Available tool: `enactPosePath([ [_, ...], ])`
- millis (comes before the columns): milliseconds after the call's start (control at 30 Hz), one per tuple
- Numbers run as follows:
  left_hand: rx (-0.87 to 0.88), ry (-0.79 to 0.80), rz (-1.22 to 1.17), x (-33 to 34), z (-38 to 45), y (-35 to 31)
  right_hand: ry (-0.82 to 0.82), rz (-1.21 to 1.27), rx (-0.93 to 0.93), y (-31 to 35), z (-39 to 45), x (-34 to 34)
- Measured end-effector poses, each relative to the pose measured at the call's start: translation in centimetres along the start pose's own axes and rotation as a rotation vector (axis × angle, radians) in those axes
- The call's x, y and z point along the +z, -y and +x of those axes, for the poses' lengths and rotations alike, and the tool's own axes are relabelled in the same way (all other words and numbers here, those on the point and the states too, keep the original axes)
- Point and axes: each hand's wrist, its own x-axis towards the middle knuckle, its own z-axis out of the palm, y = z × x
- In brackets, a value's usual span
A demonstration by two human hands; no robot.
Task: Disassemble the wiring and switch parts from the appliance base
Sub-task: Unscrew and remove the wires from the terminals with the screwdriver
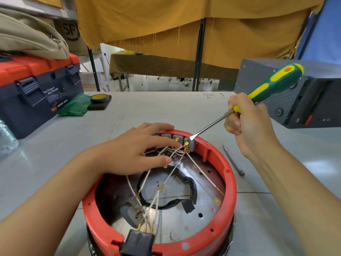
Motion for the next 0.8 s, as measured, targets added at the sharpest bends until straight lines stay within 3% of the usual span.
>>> enactPosePath([
  [300, -0.005, -0.032, -0.123, -0.2, 0.1, -0.2, 0.161, -0.043, -0.141, 0.8, -0.4, 0.1],
  [567, -0.079, -0.026, -0.115, -1.3, 1.0, -1.5, 0.170, -0.086, -0.172, 1.4, -0.6, 0.1],
  [800, -0.184, -0.230, -0.130, -0.3, 1.5, -2.6, 0.169, -0.121, -0.177, 1.6, -0.8, 0.1],
])
